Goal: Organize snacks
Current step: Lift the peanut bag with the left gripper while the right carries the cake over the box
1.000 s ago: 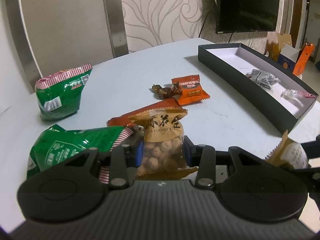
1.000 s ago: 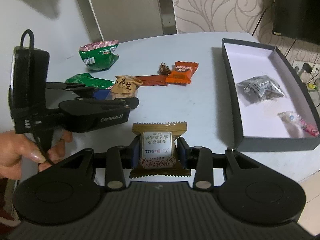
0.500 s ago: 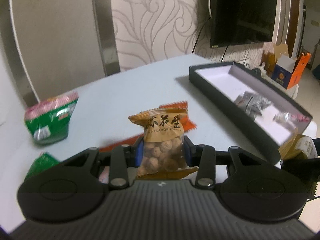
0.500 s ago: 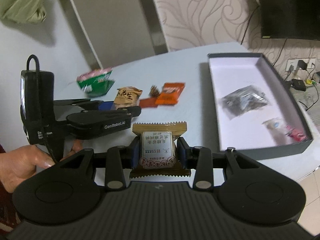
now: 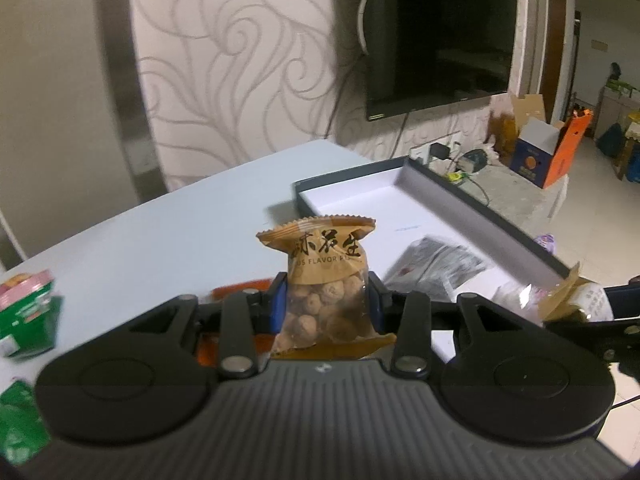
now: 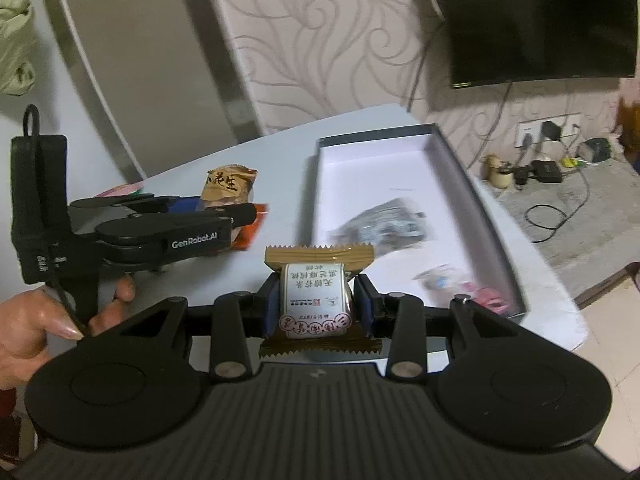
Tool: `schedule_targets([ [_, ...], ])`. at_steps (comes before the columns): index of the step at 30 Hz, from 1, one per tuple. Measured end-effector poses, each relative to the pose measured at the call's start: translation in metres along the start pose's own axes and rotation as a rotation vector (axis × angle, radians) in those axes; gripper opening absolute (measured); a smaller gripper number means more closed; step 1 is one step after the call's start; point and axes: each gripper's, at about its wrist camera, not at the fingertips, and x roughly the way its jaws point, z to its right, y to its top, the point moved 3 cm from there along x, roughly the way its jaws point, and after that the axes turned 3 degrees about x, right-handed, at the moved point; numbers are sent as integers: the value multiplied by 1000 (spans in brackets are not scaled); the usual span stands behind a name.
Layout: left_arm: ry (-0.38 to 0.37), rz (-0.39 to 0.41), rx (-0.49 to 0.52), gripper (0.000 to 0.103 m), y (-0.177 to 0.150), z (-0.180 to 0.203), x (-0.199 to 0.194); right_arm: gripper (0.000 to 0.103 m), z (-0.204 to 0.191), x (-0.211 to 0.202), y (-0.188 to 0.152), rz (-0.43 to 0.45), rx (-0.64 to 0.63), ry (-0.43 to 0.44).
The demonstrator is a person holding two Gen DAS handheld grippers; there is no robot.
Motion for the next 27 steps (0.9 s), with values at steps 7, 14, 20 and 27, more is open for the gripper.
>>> schedule_targets([
  [7,-16,-4,17,43,11,30,30,44,23,12,8,-5,-66,-35],
  [14,-9,-14,24,43,23,51,58,44,41,33,12,-43,-137,-35],
  [20,13,-33,29,43,30,60,77,44,53,50,15,-71,-174,-26],
  [27,33,-45,35,43,33,65,90,44,56,59,16,-86,-213,-12],
])
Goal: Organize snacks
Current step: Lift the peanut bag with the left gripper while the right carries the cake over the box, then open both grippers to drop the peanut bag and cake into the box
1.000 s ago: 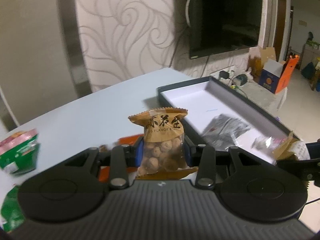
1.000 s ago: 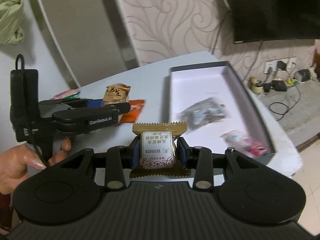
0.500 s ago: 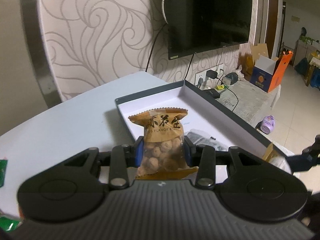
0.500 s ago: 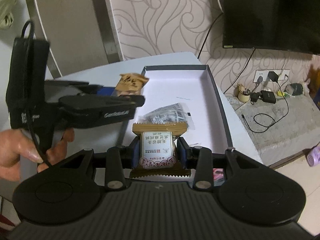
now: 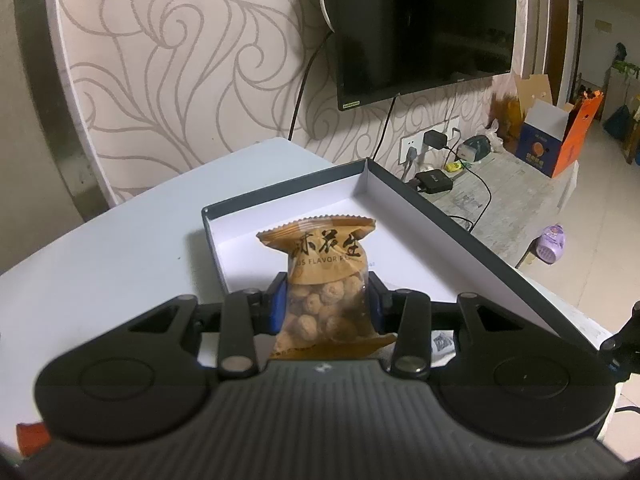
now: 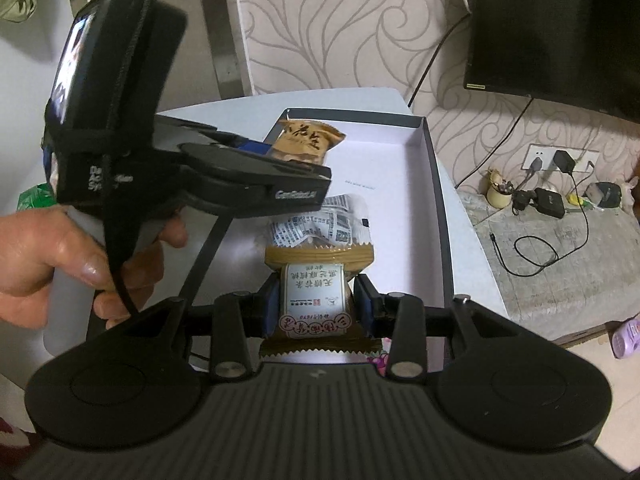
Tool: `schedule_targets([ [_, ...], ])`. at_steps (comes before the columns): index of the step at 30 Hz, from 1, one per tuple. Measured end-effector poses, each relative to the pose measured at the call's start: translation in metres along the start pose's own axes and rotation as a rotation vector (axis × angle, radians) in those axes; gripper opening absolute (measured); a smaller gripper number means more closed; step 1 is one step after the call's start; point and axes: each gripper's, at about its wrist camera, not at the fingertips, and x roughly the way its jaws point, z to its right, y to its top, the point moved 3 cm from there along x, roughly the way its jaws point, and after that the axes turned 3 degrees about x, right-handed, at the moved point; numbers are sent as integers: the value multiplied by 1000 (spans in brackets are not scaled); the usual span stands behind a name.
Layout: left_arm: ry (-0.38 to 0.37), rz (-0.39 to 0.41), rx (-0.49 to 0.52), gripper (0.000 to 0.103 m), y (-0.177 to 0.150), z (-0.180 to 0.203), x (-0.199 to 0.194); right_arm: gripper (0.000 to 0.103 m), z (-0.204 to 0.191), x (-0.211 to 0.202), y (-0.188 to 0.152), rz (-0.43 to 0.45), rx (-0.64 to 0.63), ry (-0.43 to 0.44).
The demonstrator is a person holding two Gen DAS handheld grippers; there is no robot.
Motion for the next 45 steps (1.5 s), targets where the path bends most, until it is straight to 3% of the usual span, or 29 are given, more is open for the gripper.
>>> schedule_targets([
  [27,30,10,32,46,11,12,7,45,6,-1,-1,16,-7,13],
  [30,34,21,35,56,14,14,4,46,7,-2,-1,17,0,13],
  [45,21,45,16,59,16,13,-8,65,11,-16,1,67,42,5],
])
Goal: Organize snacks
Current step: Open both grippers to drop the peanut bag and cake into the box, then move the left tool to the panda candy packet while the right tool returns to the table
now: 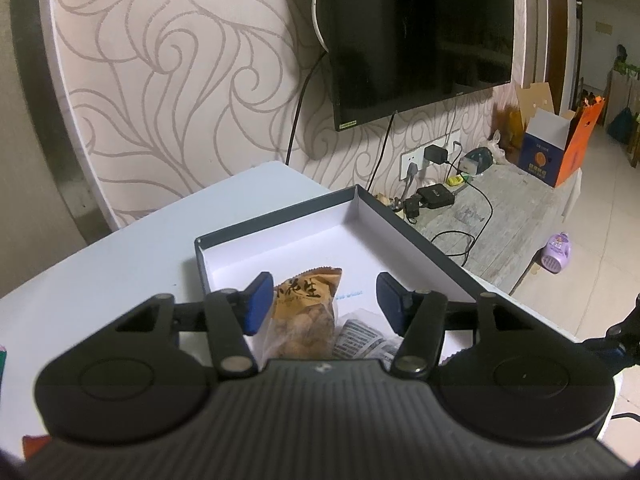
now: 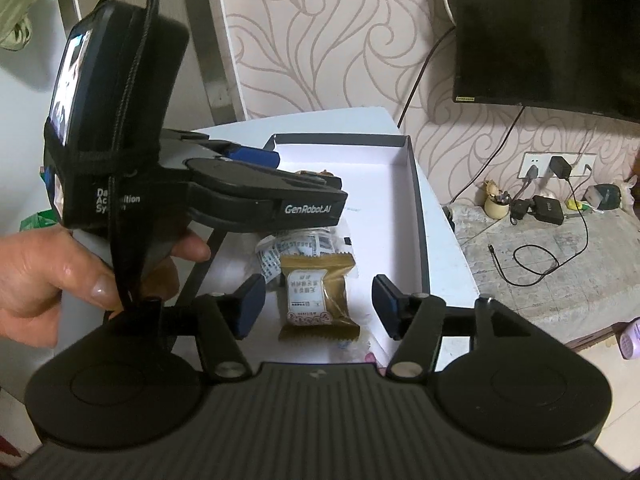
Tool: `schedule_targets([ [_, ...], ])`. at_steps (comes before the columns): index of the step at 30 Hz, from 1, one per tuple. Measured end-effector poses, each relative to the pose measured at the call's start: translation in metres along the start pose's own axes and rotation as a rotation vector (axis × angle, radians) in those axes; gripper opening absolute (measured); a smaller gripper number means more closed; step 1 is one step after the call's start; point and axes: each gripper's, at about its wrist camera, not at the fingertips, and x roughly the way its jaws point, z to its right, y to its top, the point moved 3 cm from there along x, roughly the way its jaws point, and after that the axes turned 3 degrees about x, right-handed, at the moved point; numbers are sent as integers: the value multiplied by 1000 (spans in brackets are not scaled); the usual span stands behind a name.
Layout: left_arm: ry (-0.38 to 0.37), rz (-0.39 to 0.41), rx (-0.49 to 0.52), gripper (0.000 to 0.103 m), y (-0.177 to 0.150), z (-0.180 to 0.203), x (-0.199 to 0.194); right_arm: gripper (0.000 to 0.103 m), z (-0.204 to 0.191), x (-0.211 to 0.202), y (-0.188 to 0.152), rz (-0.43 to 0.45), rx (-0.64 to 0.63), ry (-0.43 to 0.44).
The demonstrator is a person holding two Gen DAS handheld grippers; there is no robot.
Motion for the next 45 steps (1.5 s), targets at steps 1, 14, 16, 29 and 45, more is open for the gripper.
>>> schedule_targets([
  [1,-1,2,-1,60,0,0,-1,66,0,-1,0,2,2,0],
  [14,-21,36,-30,60,-5,-14,-28,77,-15,-8,1,24,35,-22],
  [16,-10,51,-35,60,-7,-18,-35,77,-19,-9,0,30,39,-28],
  [29,93,107,-119,60,-42,-78,-80,80,-44,-15,8,98,66,-69],
  [45,248,43,-148,59,-121,-152,-86,86,-89,-4,16,105,-30,38],
])
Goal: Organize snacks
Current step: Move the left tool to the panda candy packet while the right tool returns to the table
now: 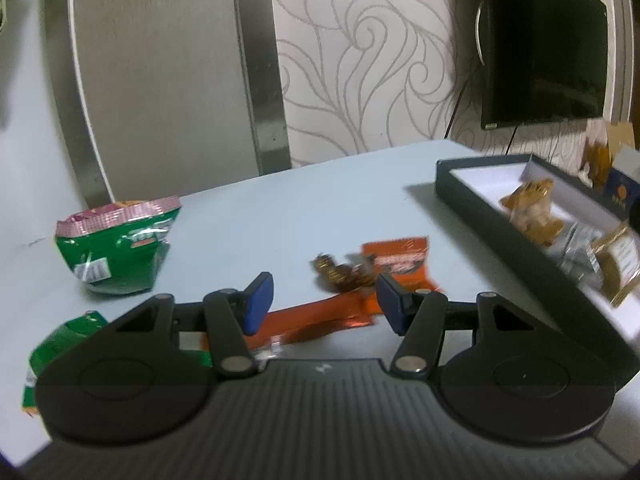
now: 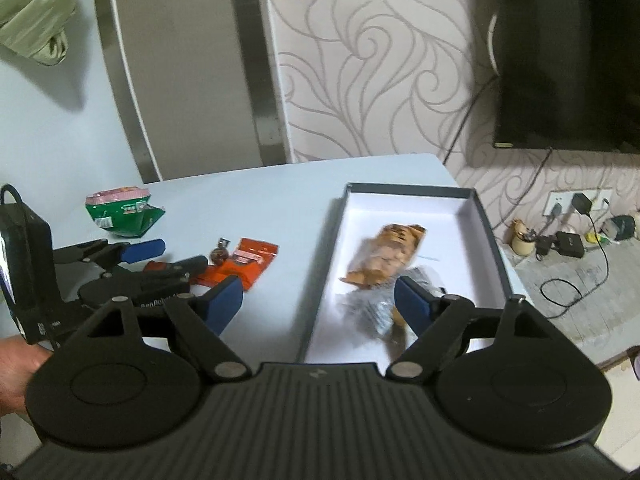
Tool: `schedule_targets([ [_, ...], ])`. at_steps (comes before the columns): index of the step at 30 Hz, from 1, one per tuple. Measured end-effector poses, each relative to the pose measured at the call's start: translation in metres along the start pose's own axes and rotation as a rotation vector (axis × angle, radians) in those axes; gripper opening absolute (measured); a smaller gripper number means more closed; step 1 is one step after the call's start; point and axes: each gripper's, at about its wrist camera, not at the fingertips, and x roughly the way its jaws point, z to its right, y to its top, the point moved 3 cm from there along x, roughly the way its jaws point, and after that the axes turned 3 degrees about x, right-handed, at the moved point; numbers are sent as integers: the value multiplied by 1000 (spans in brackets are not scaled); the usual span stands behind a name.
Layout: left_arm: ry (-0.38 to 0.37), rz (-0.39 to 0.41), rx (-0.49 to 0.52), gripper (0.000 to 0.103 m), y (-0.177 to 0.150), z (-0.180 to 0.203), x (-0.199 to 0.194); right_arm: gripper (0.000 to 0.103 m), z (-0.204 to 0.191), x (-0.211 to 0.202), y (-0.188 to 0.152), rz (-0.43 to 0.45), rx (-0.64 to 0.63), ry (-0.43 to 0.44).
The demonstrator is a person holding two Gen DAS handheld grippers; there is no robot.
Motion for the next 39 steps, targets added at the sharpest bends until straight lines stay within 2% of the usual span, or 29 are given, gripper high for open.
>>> schedule_targets([
  [3,13,-7,28,59,-7,-20,0,86,-13,9,3,-14,11,4],
  [7,45,-64,-2,59,-19,-62,9,86,-34,17,5,-25,12,9],
  [9,59,-74,17,59,-23,-78,10,86,-43,21,6,-23,38,12],
  [12,29,-66,23,59,-23,-92,3,86,-56,30,3,-43,52,15],
  [15,-41,-45,30,59,-21,-84,-12,86,-69,35,-1,-58,62,20],
  [19,-157,-39,96,60,-26,-53,-18,86,-80,41,-4,-66,79,20],
  [22,-177,-51,127,61,-28,-42,-10,86,-84,41,-5,-66,78,9],
  [25,-179,-77,125,58,-28,-43,3,86,-87,40,-7,-66,79,-3],
  [30,-279,-117,121,56,-34,-37,2,86,-89,39,-12,-86,81,-11],
  [32,-296,-109,119,50,-37,-34,-5,86,-87,37,-12,-80,88,-17],
  [39,-240,-108,105,49,-32,-35,3,86,-91,41,-16,-101,86,-4],
])
